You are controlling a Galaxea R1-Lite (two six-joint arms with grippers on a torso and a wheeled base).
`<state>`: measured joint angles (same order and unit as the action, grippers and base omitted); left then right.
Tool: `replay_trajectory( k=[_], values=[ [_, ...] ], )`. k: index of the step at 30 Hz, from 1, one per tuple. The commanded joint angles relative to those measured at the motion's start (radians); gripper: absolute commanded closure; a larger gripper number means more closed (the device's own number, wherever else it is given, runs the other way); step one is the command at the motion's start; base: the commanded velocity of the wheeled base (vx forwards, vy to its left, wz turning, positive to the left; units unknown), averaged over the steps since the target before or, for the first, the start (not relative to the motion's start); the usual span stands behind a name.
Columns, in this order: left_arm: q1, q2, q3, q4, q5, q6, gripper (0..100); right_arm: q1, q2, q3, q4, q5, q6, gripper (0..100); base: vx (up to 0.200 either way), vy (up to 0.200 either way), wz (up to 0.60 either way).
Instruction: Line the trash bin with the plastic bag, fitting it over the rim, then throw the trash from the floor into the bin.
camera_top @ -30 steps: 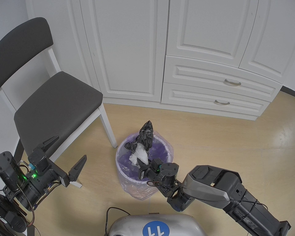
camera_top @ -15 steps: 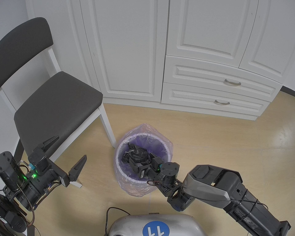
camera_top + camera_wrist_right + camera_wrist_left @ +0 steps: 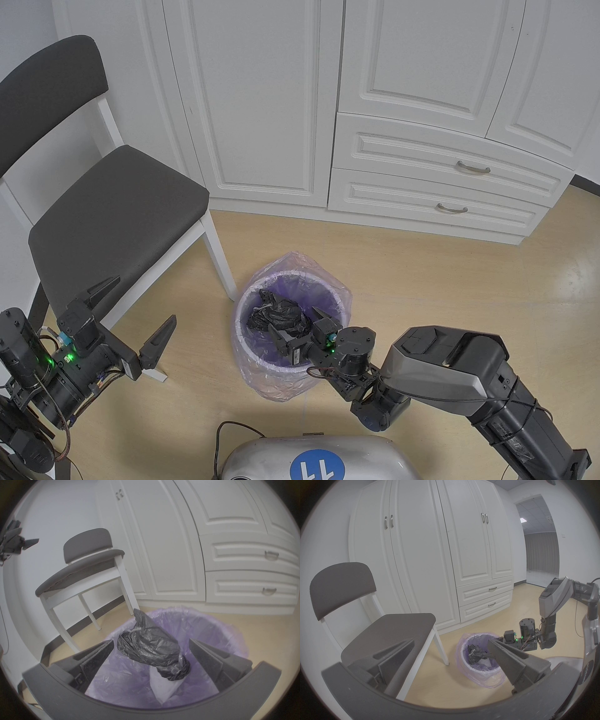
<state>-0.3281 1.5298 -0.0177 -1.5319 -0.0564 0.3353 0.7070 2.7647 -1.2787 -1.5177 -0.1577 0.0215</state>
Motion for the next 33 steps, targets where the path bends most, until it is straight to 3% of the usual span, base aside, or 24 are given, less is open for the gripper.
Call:
replay_trajectory(
  k=[1,8,13,21,27,33],
  values=[
    [0.000,0.000,0.018,0.001,0.000,-0.001,0,0.002,-0.099,0.113,-0.053,0.001,-0.078,0,0.000,0.000,0.00],
    [0.001,-0.007,0.018,-0.001,0.001,-0.010,0,0.002,-0.135,0.167,-0.053,-0.006,-0.147,0,0.000,0.000,0.00],
    [0.001,0.000,0.016,-0.001,0.000,-0.012,0,-0.001,-0.181,0.053,0.155,-0.006,-0.181,0,0.000,0.000,0.00],
    [0.011,-0.008,0.015,-0.001,0.000,-0.012,0,0.026,-0.131,-0.277,0.576,0.006,-0.189,0,0.000,0.000,0.00],
    [0.009,-0.011,0.018,-0.001,0.000,-0.012,0,0.014,-0.034,-0.485,0.737,0.007,-0.216,0,0.000,0.000,0.00],
    [0.012,-0.010,0.016,-0.001,0.001,-0.013,0,-0.008,0.007,-0.542,0.780,0.009,-0.216,0,0.000,0.000,0.00]
  ],
)
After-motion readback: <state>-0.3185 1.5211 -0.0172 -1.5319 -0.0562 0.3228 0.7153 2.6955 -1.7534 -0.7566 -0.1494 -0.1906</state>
